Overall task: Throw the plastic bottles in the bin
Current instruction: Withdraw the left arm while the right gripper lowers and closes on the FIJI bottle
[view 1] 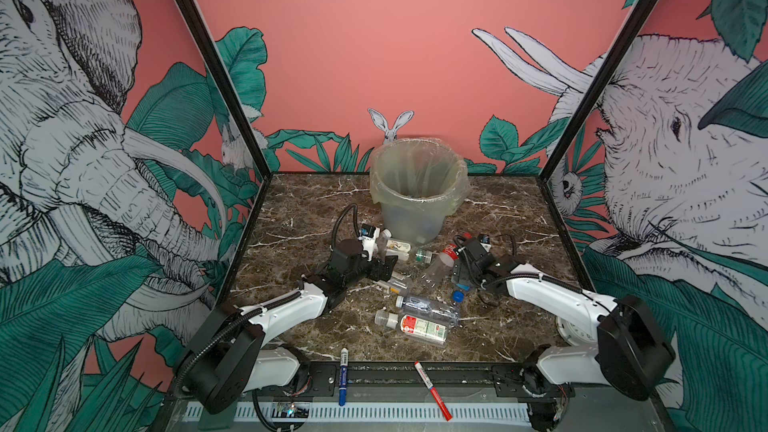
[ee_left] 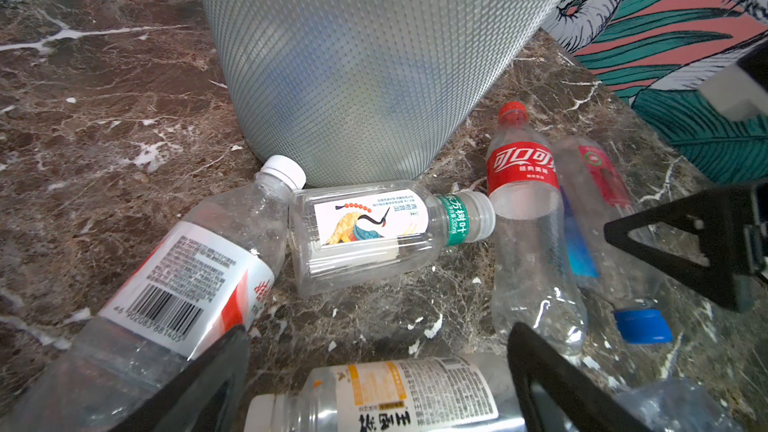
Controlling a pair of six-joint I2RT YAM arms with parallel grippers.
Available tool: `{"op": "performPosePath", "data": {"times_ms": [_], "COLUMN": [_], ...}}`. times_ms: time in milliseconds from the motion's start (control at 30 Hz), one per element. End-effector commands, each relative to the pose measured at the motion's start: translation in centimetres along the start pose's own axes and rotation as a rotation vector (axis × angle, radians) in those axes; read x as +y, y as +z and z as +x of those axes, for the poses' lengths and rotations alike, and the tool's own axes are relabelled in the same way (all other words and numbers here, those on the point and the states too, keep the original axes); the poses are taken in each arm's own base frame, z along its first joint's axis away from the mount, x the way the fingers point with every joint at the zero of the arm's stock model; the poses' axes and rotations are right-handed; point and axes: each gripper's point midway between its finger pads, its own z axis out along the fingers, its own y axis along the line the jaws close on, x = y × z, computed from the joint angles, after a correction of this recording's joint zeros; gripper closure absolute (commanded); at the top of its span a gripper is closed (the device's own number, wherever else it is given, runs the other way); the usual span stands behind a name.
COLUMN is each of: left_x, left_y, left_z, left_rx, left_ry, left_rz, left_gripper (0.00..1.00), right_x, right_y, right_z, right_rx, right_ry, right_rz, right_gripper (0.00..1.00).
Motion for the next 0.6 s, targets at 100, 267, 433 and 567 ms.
{"op": "performPosePath", "data": {"times_ms": [100,267,433,567], "left_x": [-0.8,-0.8,-0.6,-0.6], "left_y": [0.1,0.2,0.1,0.0], "left_z": [-0.9,-0.8,-0.8,-0.8], "left_rx": [-0.027,-0.023,-0.024,-0.025], "left_ry": [0.000,0.001,0.007,0.008], "left_rz": [0.034,0.031,0.022,0.017], "left_gripper": [0.03,0.03,0.03,0.03], "right_x": [-2.0,-0.5,0.7,0.8], "right_y": [-0.3,-0.1,0.7,1.4], "right_z": [1.1,0.5,-0.3,-0.9], "right_rx": [0.023,0.023,0.033,0.042], "right_ry": [-0.073,-0.118,-0.133,-0.147], "right_rz": [0.050,0.001,-0.020,-0.001], "right_gripper": [0.07,0.06,0.07,0.08]}}
